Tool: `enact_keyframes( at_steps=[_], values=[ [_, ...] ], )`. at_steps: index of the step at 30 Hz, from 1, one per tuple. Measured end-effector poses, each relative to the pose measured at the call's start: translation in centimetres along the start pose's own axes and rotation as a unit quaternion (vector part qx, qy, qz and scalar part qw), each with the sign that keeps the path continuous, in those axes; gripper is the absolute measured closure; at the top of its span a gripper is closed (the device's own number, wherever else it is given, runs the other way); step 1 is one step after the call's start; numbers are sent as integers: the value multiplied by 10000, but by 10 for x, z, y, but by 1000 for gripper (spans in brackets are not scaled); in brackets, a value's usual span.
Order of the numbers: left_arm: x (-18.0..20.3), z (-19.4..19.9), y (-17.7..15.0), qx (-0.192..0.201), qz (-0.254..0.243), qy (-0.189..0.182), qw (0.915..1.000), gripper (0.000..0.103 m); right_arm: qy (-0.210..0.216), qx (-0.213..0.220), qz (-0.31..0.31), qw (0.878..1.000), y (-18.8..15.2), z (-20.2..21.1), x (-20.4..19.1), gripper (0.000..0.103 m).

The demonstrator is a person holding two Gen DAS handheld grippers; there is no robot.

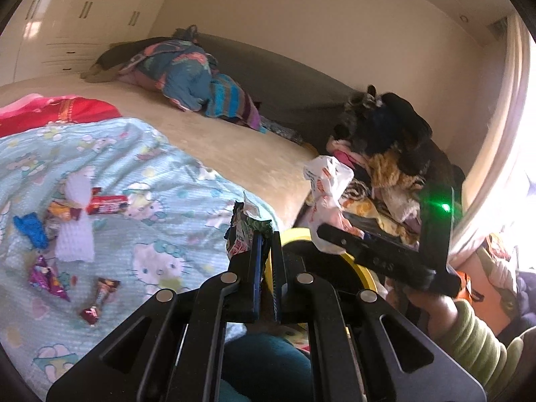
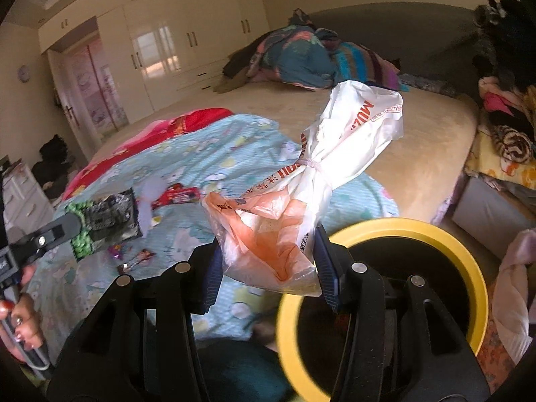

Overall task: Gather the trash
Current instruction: 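Carry the white bag and green wrapper over the yellow-rimmed bin, then open both tools to drop the bag and wrapper into the bin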

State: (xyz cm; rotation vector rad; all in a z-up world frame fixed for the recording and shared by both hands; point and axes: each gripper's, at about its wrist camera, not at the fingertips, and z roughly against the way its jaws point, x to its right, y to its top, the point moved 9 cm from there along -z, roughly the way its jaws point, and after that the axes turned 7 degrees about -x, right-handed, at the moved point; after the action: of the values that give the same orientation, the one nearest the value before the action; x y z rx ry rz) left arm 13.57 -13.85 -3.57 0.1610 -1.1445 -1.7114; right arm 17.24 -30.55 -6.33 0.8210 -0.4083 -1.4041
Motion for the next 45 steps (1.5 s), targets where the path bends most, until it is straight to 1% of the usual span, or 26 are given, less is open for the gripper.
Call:
enact_keyframes(
  at_steps=[3, 7, 10, 14, 17, 25, 28, 34, 37, 45],
  values=[
    [13, -12, -4, -124, -102, -118, 9998, 97, -93, -23, -79, 9999, 0, 1, 18, 62],
    [29, -26, -9, -226, -228, -284, 9991, 97, -133, -87, -10, 9999, -1, 2, 35, 61],
    [41, -37, -12, -318, -303, -382, 9983, 97, -281, -160, 34, 9995, -4, 2, 47, 61],
    [53, -48, -15, -401, -464, -448, 9971, 97, -581, -325, 199, 9976, -12, 1, 66, 61],
    [61, -58, -16, -475, -540, -479, 9963, 97, -680, -413, 238, 9965, -16, -1, 76, 61],
    [76, -83, -20, -641, -688, -513, 9943, 97, -642, -772, 316, 9944, -36, -14, 98, 61],
    [80, -94, -24, -719, -690, -519, 9937, 97, -576, -868, 179, 9944, -43, -18, 111, 61],
    [88, -114, -32, -902, -682, -562, 9920, 97, -578, -1039, -62, 9929, -58, -22, 134, 61],
    [93, -127, -36, -998, -714, -569, 9908, 97, -543, -1101, -91, 9924, -62, -23, 139, 60],
    [102, -156, -46, -1264, -832, -561, 9869, 97, -381, -1434, -205, 9887, -82, -24, 158, 60]
  ],
)
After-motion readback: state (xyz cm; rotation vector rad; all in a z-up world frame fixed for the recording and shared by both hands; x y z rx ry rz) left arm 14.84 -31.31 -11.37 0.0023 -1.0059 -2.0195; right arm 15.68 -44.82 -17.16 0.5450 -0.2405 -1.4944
